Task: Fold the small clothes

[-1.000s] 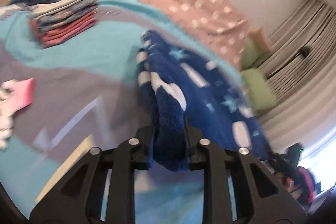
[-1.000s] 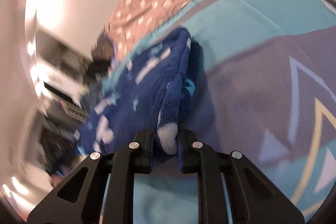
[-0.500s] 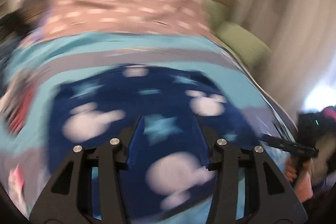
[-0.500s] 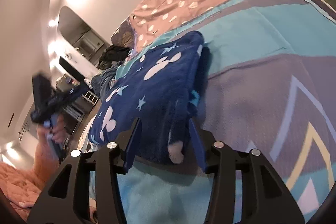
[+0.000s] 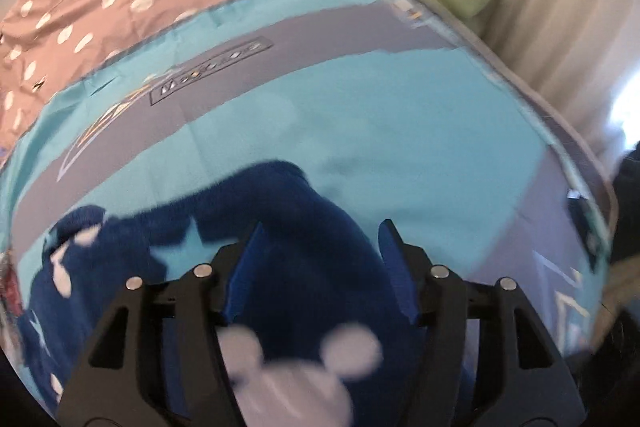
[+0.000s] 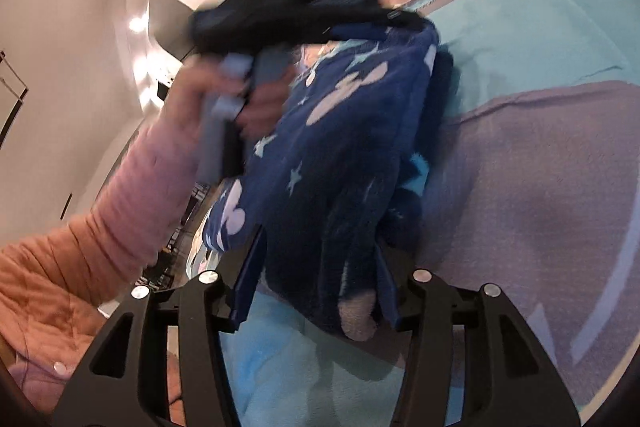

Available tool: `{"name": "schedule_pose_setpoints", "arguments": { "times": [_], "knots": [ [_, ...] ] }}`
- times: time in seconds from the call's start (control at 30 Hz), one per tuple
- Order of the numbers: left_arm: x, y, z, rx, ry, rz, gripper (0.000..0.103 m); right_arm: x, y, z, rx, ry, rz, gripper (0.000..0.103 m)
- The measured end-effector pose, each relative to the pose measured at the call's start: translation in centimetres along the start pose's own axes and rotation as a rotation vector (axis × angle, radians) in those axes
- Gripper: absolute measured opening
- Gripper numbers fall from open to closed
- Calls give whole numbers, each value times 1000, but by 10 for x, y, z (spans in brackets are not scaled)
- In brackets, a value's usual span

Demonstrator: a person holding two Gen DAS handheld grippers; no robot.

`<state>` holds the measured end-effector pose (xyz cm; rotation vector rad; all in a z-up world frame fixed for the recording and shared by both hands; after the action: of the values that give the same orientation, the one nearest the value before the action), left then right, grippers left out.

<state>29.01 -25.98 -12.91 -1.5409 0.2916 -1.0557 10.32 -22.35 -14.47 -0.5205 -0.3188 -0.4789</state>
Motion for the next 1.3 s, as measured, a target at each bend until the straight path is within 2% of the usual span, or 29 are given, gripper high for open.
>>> {"name": "schedule_pose_setpoints", "arguments": {
  "times": [0.07,0.17,0.2,0.23,0.3,0.37,0.47,0.57,0.6,0.63,0.73,0.8,0.97,1.03,1.1,1.17,1.2,1.27,1.3],
  "knots": [
    [6,21,6,5,-25,83,60,-3,4,-3,5,9,6,55],
    [4,50,15,53,-24,220,42,-6,8,-7,13,19,6,55],
    [4,53,17,75,-12,235,28,-7,8,-7,13,15,5,55],
    [6,58,19,115,11,251,23,-8,8,-5,12,3,4,56],
    [13,60,21,127,7,257,17,-12,9,-4,5,-20,5,57],
    [24,58,29,112,-49,241,16,-19,12,3,4,-69,29,58],
    [31,60,33,54,-106,219,16,-32,14,15,4,-148,58,59],
    [28,55,19,55,-22,176,19,-36,18,18,-8,-171,89,59],
    [26,49,12,45,7,155,25,-38,16,18,-12,-177,101,59],
    [23,39,4,17,32,125,37,-37,15,18,-17,-178,106,59],
    [11,9,-16,-45,72,56,50,-30,7,14,-38,-183,127,59],
    [-3,-13,-27,-54,116,17,55,-26,4,12,-48,-201,151,58],
    [-44,-54,-45,-73,242,-66,58,-5,15,11,18,-195,235,54],
    [-65,-55,-53,-76,310,-87,59,2,27,10,49,-176,267,47],
    [-91,-34,-57,-120,278,-30,56,1,42,5,78,-127,329,31],
    [-97,-28,-58,-154,243,-71,56,-13,47,8,75,-177,384,29],
    [-99,-28,-61,-186,239,-71,56,-28,43,14,93,-227,441,30],
    [-99,-31,-64,-242,229,-70,56,-39,37,14,59,-274,459,30],
    [-100,-31,-65,-243,233,-72,56,-38,33,11,66,-238,457,30]
  ]
}}
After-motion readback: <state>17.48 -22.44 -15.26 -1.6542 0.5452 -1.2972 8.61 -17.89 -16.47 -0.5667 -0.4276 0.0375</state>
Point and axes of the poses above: each gripper's, at about its wrist camera, not at the fingertips, and y roughly the way its jaws point, z to its left, x to its top, the point moved 9 cm from there along y, roughly the way its jaws point, and after that the axes turned 10 degrees about y, right-handed, at the moved point
